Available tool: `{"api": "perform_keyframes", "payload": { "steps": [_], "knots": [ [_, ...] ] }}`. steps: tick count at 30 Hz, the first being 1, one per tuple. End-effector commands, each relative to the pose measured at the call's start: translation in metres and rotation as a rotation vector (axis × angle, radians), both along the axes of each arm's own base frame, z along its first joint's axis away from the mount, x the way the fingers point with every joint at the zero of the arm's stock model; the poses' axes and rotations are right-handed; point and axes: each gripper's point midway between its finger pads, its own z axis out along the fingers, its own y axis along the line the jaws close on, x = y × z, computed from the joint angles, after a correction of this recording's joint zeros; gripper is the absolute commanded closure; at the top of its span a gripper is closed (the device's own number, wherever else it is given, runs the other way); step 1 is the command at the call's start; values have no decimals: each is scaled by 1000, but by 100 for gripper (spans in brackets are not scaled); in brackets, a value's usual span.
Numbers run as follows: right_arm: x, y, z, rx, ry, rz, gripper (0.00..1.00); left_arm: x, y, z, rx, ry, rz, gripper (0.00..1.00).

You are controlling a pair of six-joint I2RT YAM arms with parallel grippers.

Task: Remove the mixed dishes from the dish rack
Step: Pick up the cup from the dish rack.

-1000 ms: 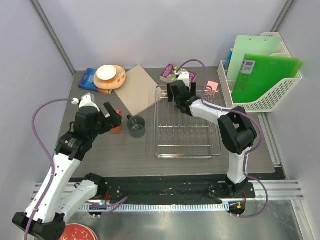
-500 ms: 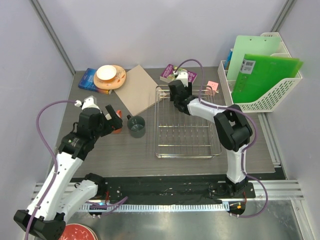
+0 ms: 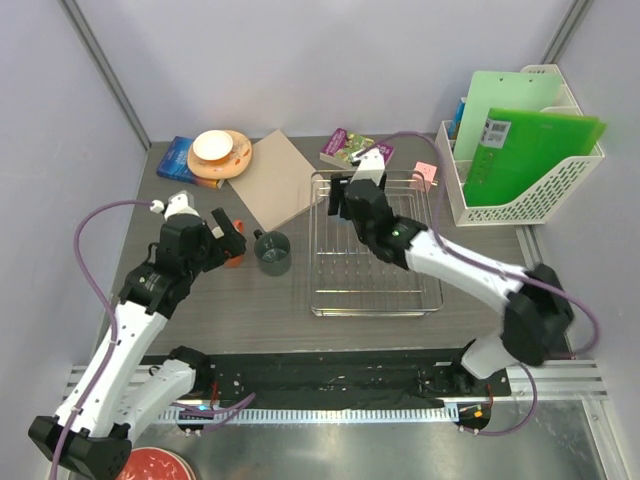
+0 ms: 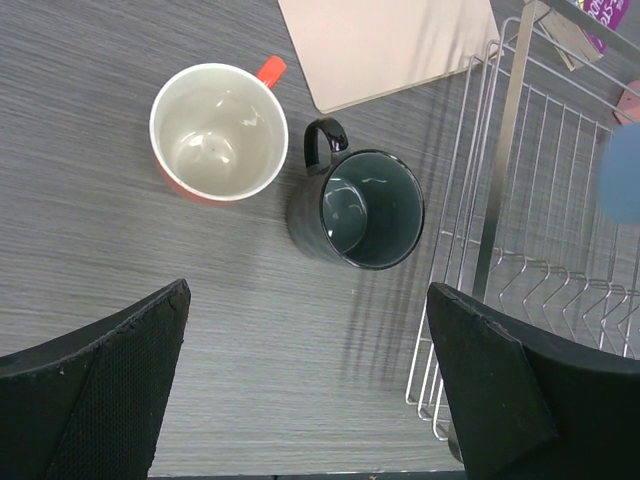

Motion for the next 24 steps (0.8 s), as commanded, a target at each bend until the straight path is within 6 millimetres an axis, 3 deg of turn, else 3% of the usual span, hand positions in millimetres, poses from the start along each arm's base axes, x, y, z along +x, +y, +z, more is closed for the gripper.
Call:
{"api": "perform_keyframes", "payload": {
  "steps": [1,2,4,5,6,7,8,9,11,12,13,14,15,16,17,20,24],
  "knots": [
    [-53,26,112,368,-192,157,99,13,-11,16,-54,-72,-17,0],
    [-64,22,129,463,-214,173,99,14,-18,19,-77,-89,-47,0],
    [-80,28,111,529,-170,237,99,15,-46,38,-195,-162,-163,0],
    [-96,36,130,666,-183,316,99,14,-55,36,-234,-164,-201,0],
    [-103,35,110,697,-148,333,99,16,-66,47,-290,-203,-241,0],
    [-110,35,112,756,-150,361,99,12,-81,50,-362,-188,-301,0],
    [-122,42,130,887,-173,441,99,10,-90,43,-406,-166,-331,0],
    [-131,37,121,930,-168,459,99,12,-100,56,-458,-222,-377,0],
    [-139,32,139,1029,-222,515,99,-1,-123,55,-608,-195,-486,0],
    [-143,32,135,1052,-207,534,99,1,-130,80,-667,-307,-538,0],
    [-144,31,136,1065,-211,542,99,-4,-135,87,-725,-328,-572,0],
    [-145,28,142,1085,-238,551,99,-7,-137,79,-800,-308,-557,0],
    [-145,26,137,1092,-235,545,99,-10,-137,101,-845,-417,-591,0],
    [-146,26,135,1096,-233,545,99,-12,-137,96,-869,-428,-589,0],
    [-145,25,130,1102,-228,533,99,-16,-136,111,-895,-496,-603,0],
    [-143,25,125,1129,-227,523,99,-20,-140,118,-879,-534,-623,0],
    [-139,33,118,1147,-203,537,99,-25,-158,117,-857,-523,-667,0]
  ]
}}
